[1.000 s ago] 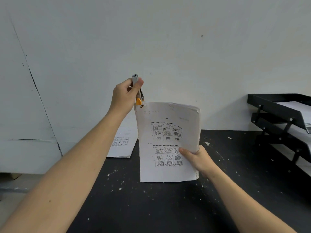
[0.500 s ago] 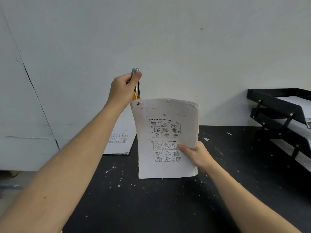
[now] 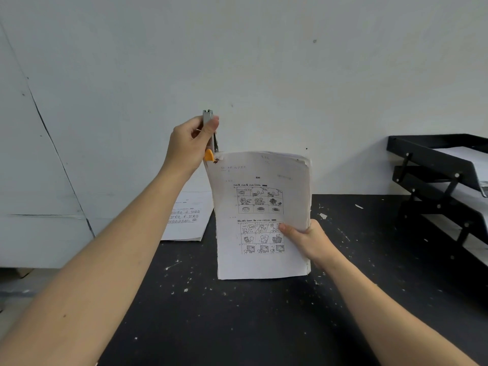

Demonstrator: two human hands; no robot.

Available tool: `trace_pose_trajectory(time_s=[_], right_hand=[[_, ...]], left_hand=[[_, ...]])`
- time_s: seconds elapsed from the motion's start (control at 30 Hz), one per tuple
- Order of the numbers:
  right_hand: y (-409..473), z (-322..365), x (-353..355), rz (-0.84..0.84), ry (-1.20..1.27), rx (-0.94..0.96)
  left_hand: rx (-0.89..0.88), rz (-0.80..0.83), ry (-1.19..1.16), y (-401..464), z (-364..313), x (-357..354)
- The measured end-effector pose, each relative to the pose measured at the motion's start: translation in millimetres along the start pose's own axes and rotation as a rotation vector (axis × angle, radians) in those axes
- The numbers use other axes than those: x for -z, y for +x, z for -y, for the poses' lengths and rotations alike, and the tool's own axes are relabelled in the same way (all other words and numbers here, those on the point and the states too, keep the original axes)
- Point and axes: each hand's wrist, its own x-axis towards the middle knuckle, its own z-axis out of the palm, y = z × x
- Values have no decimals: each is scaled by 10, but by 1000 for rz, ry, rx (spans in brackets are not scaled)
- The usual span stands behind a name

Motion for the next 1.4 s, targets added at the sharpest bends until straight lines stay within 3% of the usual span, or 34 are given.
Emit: trace_pose_trajectory(time_s=[0.43,0.63,0.87,1.4], right_hand=[[-11,5,-9,0,5,-10],[-3,-24,16,3,-12,-18],[-32,19,-5,3,-12,-11],[-19,-29,7,16,-1,-22]], left_hand=[[1,17,7,-77,35,-38],[60,-52,-144,-80,41,23],[24,-77,-159,-41,-1,46],[116,63,-17,79,-74,9]])
